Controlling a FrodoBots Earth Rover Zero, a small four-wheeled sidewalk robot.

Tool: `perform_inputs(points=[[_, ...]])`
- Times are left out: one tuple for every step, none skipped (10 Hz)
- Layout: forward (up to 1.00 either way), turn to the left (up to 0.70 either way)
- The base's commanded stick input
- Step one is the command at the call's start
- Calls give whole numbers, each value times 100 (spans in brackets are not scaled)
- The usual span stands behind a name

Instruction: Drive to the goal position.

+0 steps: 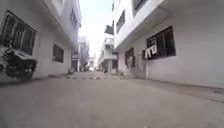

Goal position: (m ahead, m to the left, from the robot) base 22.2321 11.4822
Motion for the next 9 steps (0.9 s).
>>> perform_inputs(points=[[100, 0], [100, 0], [100, 0], [100, 0], [100, 0], [100, 0], [100, 0], [100, 0], [100, 0]])
